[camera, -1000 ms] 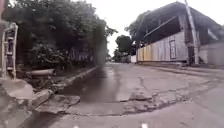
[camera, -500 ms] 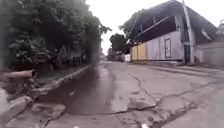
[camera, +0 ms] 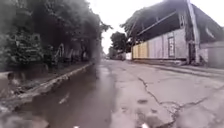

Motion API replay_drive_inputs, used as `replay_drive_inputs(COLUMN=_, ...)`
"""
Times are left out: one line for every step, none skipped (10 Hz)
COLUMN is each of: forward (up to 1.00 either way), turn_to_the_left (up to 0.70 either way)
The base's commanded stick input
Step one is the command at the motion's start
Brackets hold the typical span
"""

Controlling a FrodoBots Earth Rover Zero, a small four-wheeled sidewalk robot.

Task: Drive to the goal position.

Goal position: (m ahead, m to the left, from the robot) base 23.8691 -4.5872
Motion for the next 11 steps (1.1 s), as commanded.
replay_drive_inputs(forward=0.85, turn_to_the_left=0.00)
replay_drive_inputs(forward=0.85, turn_to_the_left=0.00)
replay_drive_inputs(forward=0.85, turn_to_the_left=0.00)
replay_drive_inputs(forward=0.85, turn_to_the_left=0.00)
replay_drive_inputs(forward=0.85, turn_to_the_left=0.10)
replay_drive_inputs(forward=0.85, turn_to_the_left=0.15)
replay_drive_inputs(forward=0.85, turn_to_the_left=0.00)
replay_drive_inputs(forward=0.85, turn_to_the_left=0.00)
replay_drive_inputs(forward=0.85, turn_to_the_left=0.00)
replay_drive_inputs(forward=0.85, turn_to_the_left=0.00)
replay_drive_inputs(forward=0.85, turn_to_the_left=0.00)
